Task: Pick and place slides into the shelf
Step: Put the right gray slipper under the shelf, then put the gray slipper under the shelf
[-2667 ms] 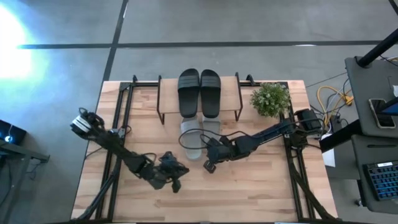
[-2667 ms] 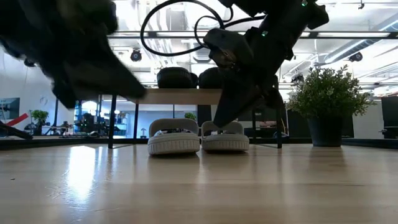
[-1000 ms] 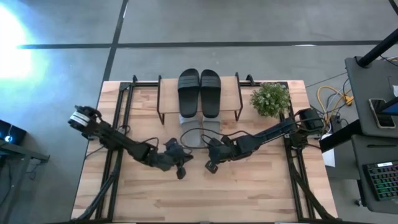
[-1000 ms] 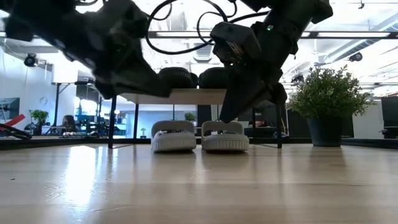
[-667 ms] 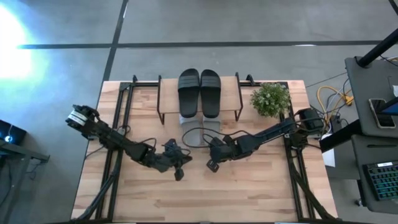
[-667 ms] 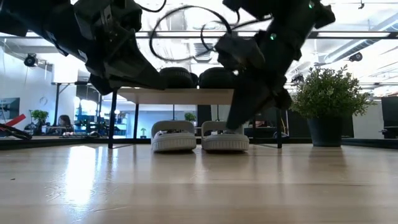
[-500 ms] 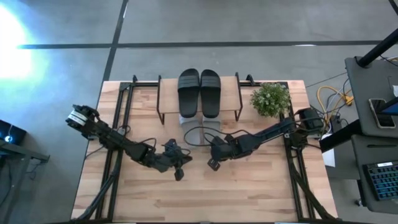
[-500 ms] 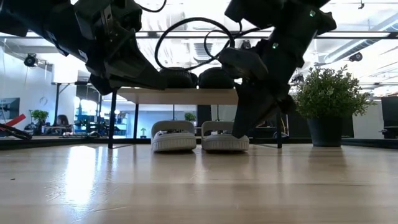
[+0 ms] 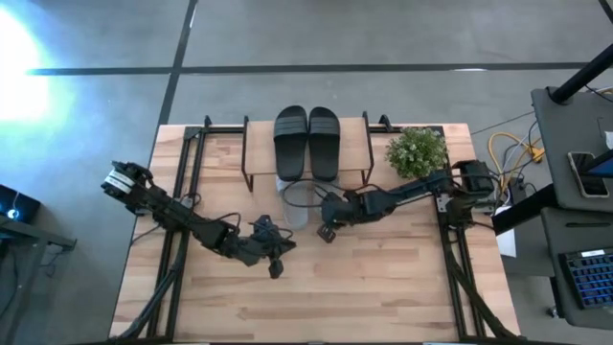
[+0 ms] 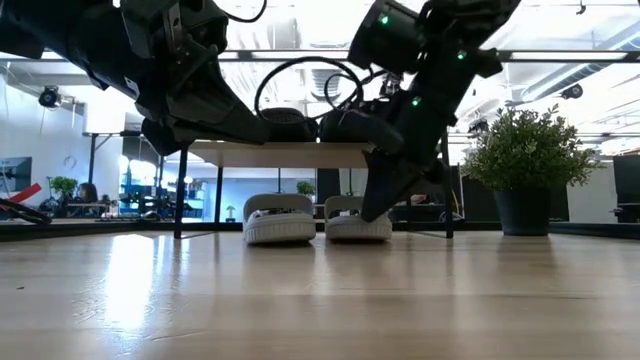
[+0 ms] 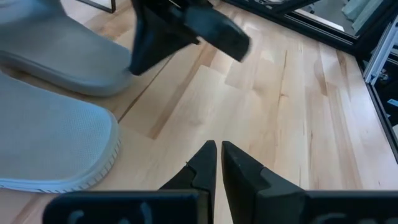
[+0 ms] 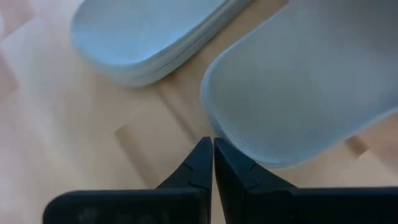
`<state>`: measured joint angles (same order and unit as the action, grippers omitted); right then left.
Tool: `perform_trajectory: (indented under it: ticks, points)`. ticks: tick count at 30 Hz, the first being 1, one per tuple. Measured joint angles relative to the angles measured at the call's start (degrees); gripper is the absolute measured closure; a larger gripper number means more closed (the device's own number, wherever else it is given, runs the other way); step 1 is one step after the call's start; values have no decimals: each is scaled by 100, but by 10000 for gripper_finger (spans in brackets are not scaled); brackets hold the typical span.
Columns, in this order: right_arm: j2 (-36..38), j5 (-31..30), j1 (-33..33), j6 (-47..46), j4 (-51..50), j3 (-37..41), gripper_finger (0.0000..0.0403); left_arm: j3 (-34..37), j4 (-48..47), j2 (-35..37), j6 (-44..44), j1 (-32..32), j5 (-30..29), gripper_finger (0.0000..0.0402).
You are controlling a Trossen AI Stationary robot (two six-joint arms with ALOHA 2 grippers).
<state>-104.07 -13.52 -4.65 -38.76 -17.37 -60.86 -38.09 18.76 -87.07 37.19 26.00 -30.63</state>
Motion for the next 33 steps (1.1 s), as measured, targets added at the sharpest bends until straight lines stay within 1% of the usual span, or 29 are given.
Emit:
perform_trajectory:
  ticks: [10, 15, 19, 24, 30, 33]
  points:
    - [-1, 8, 414, 270, 146, 2, 394, 2, -11, 0, 0, 0, 2, 391]
    - [22, 128, 327, 157, 183, -96, 394, 3, -16, 0, -3, 0, 2, 391]
    - [114, 191, -25, 47, 185, -238, 394, 59, -56, 0, -7, 0, 2, 391]
    - [272, 81, -580, -19, 182, -346, 394, 185, -206, 0, -6, 0, 1, 391]
    - [440, -579, -1480, -14, 107, -350, 394, 195, -189, 0, -68, 0, -1, 391]
    - [442, -1118, -1968, -22, -20, -348, 394, 190, -186, 0, -239, 0, -2, 391]
